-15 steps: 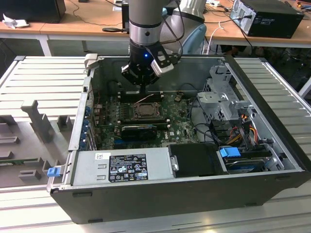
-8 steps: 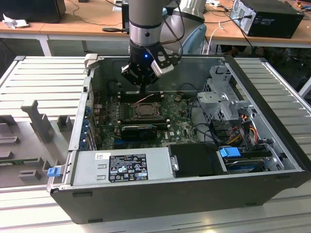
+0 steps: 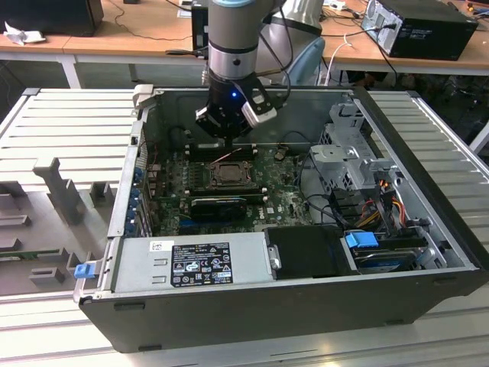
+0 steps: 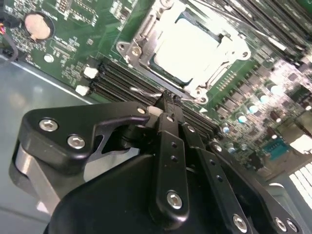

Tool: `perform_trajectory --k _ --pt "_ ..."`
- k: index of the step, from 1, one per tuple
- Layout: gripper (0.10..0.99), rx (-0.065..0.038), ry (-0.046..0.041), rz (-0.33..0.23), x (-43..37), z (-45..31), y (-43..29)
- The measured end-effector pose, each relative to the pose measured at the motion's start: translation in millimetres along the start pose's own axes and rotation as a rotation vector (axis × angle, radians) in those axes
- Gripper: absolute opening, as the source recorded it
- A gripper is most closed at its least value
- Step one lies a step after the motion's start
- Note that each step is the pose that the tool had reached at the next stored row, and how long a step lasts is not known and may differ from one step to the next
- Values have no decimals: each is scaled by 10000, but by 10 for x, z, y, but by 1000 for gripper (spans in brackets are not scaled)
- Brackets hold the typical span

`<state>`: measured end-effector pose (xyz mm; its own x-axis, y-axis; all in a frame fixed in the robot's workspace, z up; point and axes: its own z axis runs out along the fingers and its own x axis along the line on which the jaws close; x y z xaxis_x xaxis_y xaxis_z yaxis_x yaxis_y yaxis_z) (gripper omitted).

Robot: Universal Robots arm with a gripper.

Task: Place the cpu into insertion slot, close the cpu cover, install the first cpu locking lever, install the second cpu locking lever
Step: 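Install the first cpu locking lever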

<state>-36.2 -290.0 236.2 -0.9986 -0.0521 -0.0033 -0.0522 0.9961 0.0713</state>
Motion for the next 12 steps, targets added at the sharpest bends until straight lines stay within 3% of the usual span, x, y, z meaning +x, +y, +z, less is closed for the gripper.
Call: perform_trajectory --k 1,3,12 --pt "106 -157 -9 -1 -12 2 0" --pt "106 -254 -14 -23 -20 15 0" --pt "106 -256 1 -180 -44 69 -6"
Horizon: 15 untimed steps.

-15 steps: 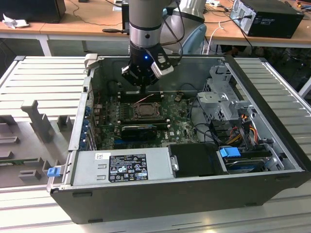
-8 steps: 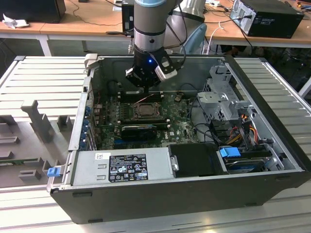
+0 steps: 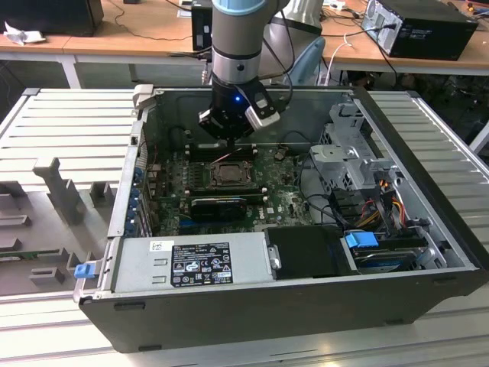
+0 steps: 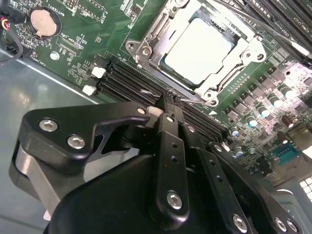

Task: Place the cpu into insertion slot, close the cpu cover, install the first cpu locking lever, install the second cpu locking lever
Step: 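Install the first cpu locking lever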

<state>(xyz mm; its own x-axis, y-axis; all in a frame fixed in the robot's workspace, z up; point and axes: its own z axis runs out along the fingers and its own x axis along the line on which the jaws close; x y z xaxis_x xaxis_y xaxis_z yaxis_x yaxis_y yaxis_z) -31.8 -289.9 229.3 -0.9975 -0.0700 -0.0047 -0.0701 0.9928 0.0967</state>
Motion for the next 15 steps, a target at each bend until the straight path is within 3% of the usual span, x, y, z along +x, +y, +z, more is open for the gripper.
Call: perform_trajectory --k 15 --pt "106 3 1 1 -155 122 -15"
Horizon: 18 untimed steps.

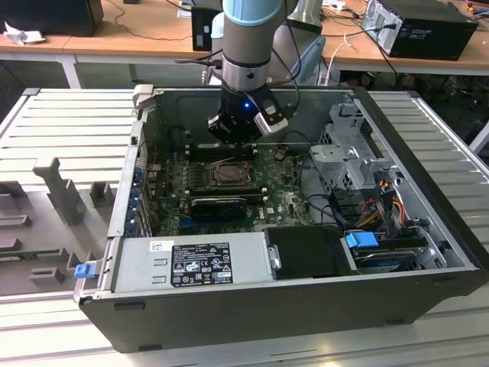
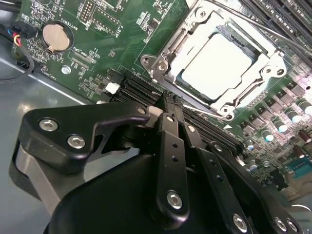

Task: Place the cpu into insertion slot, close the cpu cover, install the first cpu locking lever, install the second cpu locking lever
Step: 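Install the first cpu locking lever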

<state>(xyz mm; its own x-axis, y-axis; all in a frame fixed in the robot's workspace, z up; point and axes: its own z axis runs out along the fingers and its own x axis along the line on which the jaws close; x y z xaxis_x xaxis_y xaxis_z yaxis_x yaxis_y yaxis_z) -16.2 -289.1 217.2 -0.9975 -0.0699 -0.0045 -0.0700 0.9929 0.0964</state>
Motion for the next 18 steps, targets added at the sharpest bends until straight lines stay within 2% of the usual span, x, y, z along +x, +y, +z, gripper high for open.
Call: perform_trajectory --k 12,18 --pt "106 1 -62 -9 73 -9 6" --pt "106 2 -71 -11 83 -23 8"
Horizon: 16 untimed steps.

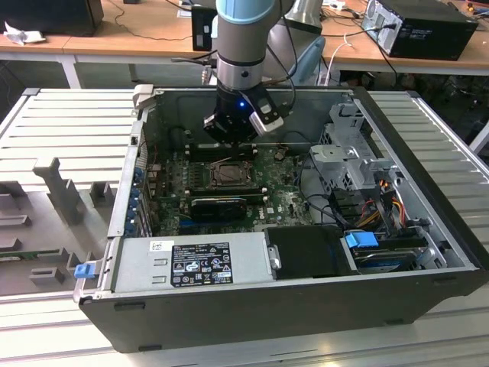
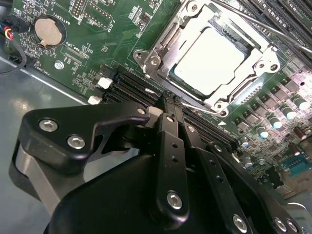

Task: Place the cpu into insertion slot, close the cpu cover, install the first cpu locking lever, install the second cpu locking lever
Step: 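Install the first cpu locking lever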

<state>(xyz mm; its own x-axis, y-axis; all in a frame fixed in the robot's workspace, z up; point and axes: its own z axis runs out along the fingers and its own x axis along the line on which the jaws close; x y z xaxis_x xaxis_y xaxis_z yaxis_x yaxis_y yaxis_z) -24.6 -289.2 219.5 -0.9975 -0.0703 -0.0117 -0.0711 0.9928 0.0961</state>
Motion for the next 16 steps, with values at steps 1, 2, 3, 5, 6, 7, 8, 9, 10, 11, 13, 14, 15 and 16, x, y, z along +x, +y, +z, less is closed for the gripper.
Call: perform_trajectory --k 1,2,3,5,6,7,8,9,10,11,13,14,15,16 --pt "106 0 -1 1 0 -8 1" --pt "106 -1 -1 0 0 -15 2" --pt "106 0 0 0 0 -23 2" --pt "106 -2 -3 2 2 -34 4" --pt "106 -3 -3 2 3 -34 4" --pt "106 -3 -2 0 3 -35 4" --pt "106 -1 -1 -1 3 -35 4" --pt "106 2 1 -5 3 -35 4" --pt "106 1 1 -10 3 -32 4" --pt "106 -1 1 -18 2 -27 4" --pt "106 -1 4 -43 -4 -16 4" --pt "106 -1 6 -59 -11 -12 6" --pt "106 -1 8 -86 -25 -4 9" --pt "106 -2 9 -99 -37 0 11"
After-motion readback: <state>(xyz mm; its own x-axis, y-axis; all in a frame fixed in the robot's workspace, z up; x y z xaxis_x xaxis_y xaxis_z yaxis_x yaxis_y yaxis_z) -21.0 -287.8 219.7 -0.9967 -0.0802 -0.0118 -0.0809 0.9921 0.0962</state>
